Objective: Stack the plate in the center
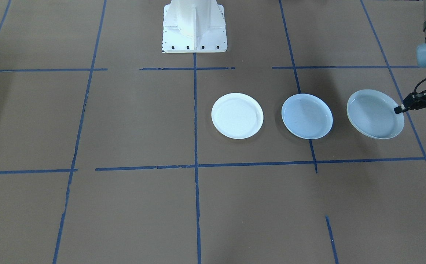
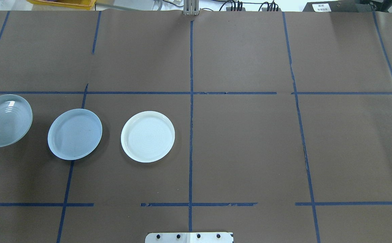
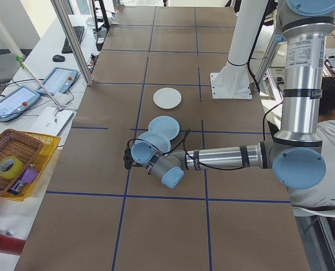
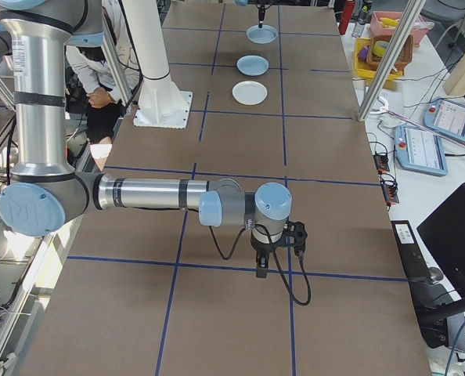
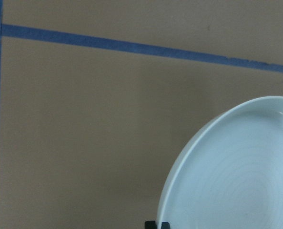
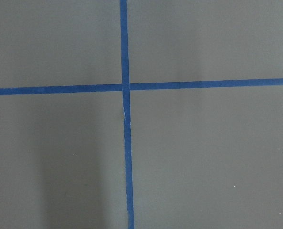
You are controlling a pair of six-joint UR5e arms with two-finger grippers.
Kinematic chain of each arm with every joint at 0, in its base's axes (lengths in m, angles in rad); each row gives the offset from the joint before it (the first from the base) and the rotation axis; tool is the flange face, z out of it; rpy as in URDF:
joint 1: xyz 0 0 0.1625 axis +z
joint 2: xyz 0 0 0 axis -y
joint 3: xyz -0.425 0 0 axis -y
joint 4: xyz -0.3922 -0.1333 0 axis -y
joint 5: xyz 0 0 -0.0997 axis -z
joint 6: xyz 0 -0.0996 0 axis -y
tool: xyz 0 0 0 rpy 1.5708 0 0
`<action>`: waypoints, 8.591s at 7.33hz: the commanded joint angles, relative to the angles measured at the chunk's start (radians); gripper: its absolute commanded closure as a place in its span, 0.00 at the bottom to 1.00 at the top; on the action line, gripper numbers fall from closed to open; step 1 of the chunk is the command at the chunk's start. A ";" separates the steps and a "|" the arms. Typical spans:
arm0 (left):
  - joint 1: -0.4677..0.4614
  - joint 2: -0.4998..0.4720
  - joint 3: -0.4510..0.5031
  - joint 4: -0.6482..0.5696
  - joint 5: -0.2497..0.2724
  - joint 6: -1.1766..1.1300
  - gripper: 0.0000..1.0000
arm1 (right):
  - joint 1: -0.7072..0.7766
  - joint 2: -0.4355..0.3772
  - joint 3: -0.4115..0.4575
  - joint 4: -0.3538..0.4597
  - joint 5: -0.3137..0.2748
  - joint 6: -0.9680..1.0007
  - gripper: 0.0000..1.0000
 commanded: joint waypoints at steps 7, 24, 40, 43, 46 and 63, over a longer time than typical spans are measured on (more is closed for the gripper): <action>0.286 -0.037 -0.091 -0.116 0.165 -0.392 0.07 | 0.000 0.000 0.000 0.000 0.000 0.000 0.00; 0.624 -0.359 -0.071 -0.093 0.433 -0.788 0.15 | 0.000 0.000 0.000 0.000 -0.001 0.000 0.00; 0.287 -0.096 -0.160 -0.115 0.060 -0.330 1.00 | 0.000 0.000 0.000 0.000 -0.001 0.000 0.00; 0.296 -0.046 -0.095 -0.115 0.063 -0.251 1.00 | 0.000 0.000 0.000 0.000 0.000 0.000 0.00; 0.296 -0.046 -0.062 -0.116 0.063 -0.248 1.00 | 0.000 0.000 0.000 0.000 -0.001 -0.002 0.00; -0.331 -0.040 -0.076 0.765 0.358 0.961 0.00 | 0.000 0.000 0.000 0.000 0.000 0.000 0.00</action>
